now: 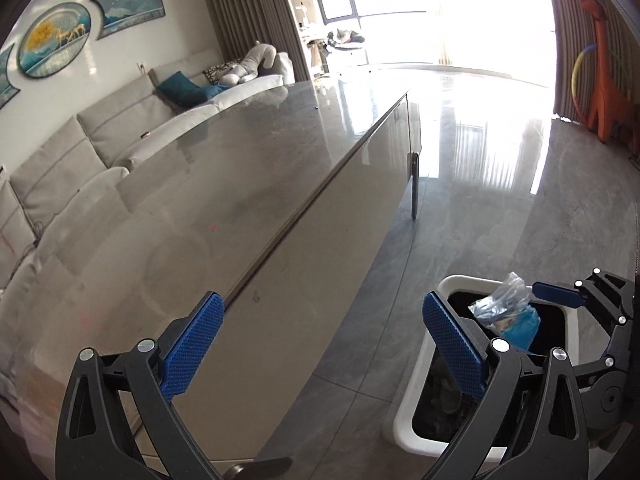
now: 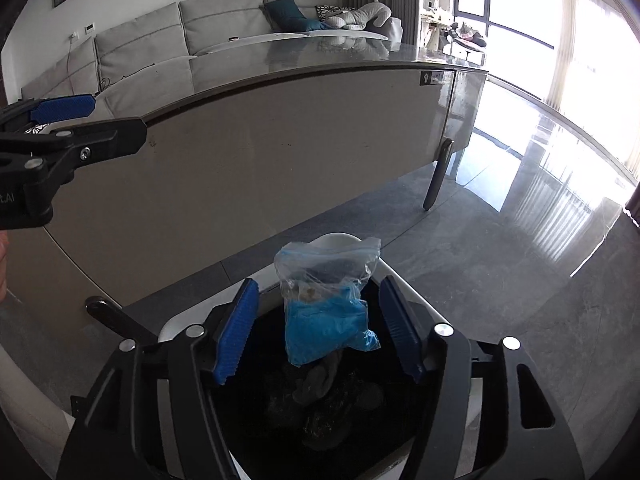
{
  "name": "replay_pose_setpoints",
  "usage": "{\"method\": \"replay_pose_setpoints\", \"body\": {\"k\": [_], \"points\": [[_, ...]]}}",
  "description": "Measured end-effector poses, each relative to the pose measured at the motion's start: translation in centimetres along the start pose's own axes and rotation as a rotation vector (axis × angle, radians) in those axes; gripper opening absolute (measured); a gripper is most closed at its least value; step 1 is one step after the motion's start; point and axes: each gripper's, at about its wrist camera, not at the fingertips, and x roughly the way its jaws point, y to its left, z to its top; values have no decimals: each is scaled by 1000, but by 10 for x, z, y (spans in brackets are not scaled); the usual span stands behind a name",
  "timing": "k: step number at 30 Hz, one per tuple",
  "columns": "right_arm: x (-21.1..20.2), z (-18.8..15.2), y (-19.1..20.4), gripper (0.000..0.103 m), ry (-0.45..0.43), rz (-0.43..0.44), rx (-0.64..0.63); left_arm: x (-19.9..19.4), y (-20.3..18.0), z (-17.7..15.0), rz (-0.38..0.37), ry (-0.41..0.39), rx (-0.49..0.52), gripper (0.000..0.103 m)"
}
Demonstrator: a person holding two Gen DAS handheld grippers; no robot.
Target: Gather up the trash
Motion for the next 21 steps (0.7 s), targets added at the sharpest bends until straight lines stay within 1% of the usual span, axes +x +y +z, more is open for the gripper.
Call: {"method": "replay_pose_setpoints", "body": {"k": [1, 2, 4, 7, 14, 18, 21], "points": [[2, -4, 0, 98, -1, -22, -7, -1, -1, 0, 0, 2, 2, 98], [7, -6, 0, 98, 9, -39, -16, -1, -1, 0, 4, 1, 3, 98], [15, -10, -1, 98, 52, -42, -20, -3, -2, 0, 7, -7, 6, 98], [12, -9, -4, 98, 40, -44, -3, -7, -2, 1, 1, -20, 8, 98], [-6, 14, 7, 98, -52, -44, 2, -9, 3, -1, -16, -18, -5, 98], [-23, 32, 11, 98, -124, -62, 6, -13, 14, 4, -21, -22, -47, 98], [-37, 48, 8, 98, -172, -50, 30, -20, 25, 9, -7, -40, -79, 98]]}}
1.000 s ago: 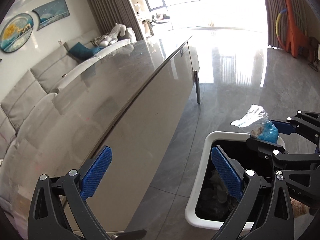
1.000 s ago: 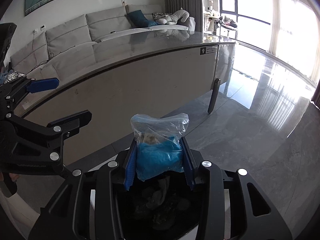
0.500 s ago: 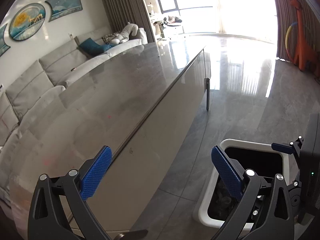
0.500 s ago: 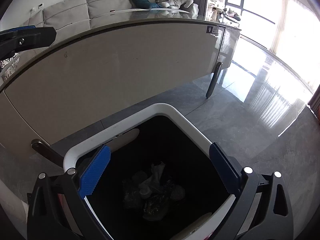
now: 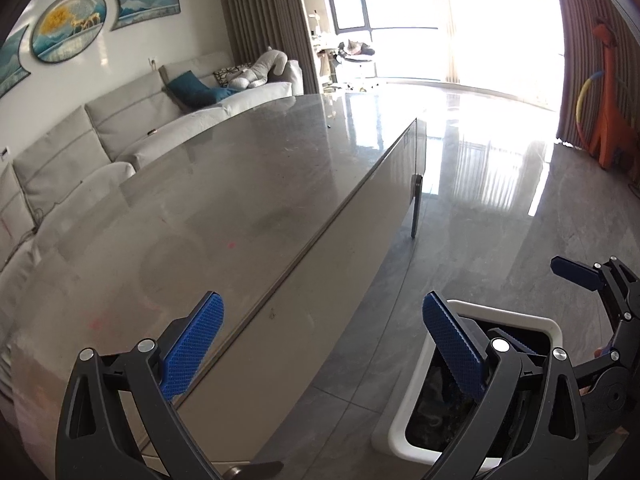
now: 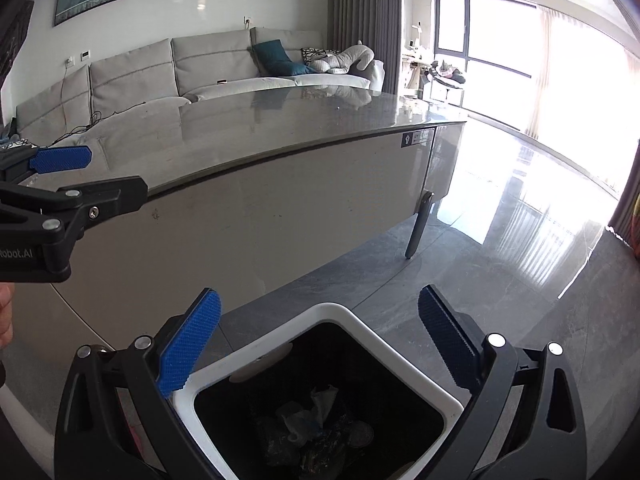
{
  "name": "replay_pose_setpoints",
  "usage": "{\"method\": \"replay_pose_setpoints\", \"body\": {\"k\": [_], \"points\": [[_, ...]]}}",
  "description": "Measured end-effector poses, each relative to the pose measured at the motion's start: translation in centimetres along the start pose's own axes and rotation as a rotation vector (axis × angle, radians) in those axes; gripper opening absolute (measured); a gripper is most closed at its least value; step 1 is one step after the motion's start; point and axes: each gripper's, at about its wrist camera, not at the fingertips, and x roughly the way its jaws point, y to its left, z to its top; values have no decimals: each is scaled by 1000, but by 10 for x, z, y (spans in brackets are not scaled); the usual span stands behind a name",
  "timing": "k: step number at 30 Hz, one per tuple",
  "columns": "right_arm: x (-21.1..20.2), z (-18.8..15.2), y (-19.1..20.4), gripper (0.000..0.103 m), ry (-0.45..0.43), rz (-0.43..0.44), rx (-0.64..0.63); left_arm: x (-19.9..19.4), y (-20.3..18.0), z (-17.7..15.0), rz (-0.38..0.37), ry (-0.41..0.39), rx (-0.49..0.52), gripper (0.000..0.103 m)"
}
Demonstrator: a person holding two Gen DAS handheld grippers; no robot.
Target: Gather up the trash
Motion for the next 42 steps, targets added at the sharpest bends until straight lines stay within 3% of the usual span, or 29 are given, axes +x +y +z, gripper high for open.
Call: {"method": "replay_pose_setpoints", "body": {"k": [6, 12, 23, 30, 37, 42], "points": [[-19, 39, 14, 98, -96, -2, -28, -17, 20, 10, 55, -47, -33, 98], [-18, 71, 40, 98, -129, 34, -53, -34, 53, 22, 86, -90, -92, 98], [-9, 133, 114, 98, -211, 68, -102, -66, 133, 40, 180, -156, -204, 98], [-6, 146, 166, 98, -222, 92, -165, -79, 177, 33, 248, -165, -206, 98], [0, 158, 212, 98, -214, 113, -200, -87, 227, 19, 266, -143, -273, 98], [4, 164, 234, 98, -212, 128, -201, -89, 257, 14, 322, -138, -313, 98]]}}
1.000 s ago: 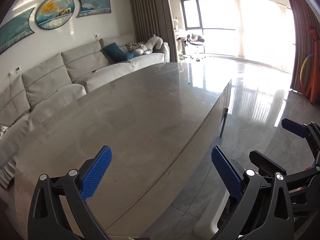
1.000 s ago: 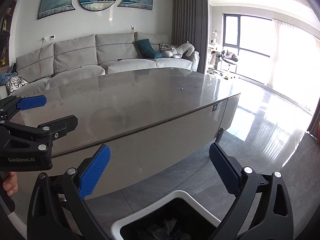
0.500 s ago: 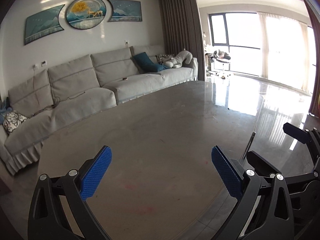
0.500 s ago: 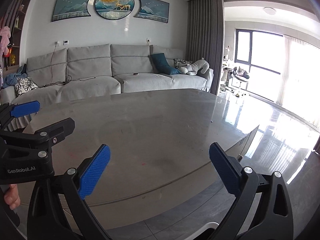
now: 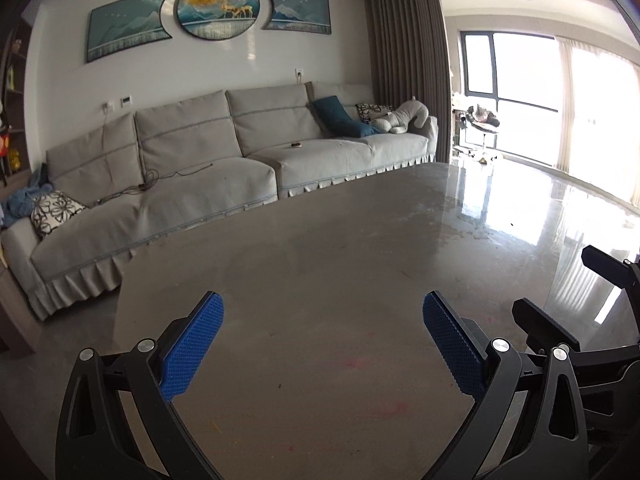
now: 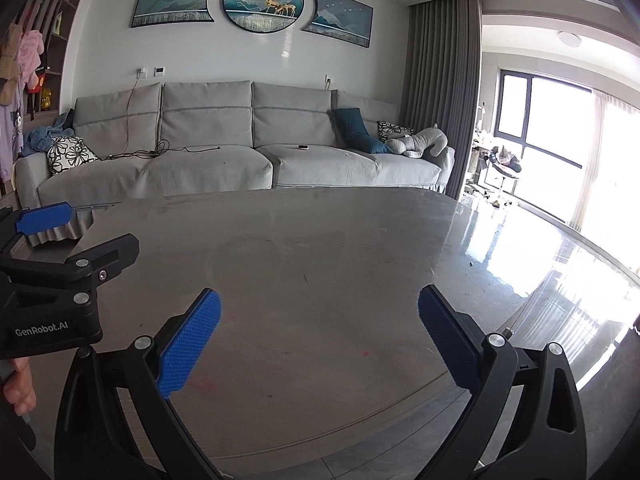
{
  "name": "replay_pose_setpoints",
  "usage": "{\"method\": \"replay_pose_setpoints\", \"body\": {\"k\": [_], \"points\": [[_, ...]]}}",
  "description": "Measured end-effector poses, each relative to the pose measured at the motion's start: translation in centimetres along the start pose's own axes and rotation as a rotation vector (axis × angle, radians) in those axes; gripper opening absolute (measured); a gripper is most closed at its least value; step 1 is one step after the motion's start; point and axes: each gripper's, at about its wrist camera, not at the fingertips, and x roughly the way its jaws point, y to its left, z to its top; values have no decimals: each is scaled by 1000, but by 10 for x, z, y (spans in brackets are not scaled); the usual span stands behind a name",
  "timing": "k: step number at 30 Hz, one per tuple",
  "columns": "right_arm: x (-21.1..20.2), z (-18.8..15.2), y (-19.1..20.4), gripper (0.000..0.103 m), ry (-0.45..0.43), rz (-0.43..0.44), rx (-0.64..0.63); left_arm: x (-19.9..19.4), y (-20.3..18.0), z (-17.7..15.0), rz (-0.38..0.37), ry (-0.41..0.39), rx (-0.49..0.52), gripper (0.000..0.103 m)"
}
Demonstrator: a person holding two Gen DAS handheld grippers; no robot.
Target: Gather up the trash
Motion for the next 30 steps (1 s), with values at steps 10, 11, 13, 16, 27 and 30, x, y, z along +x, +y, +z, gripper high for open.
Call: {"method": "replay_pose_setpoints", "body": {"k": [10, 11, 13, 16, 27, 30], "points": [[-3, 6, 14, 98, -19, -9, -10, 1, 16, 0, 43, -10, -7, 98], [-3, 6, 14, 98, -19, -11, -10, 0, 16, -2, 46, -9, -10, 98], [-5, 6, 15, 98, -24, -13, -8, 1, 18, -4, 44, -6, -17, 98], [-9, 4, 15, 98, -31, -14, -6, 0, 22, -4, 45, -8, -23, 98], [-10, 8, 20, 98, -44, -22, -11, 2, 21, -4, 31, -1, -17, 98], [-10, 8, 18, 98, -47, -24, -7, 2, 20, -5, 35, 0, -10, 98]]}}
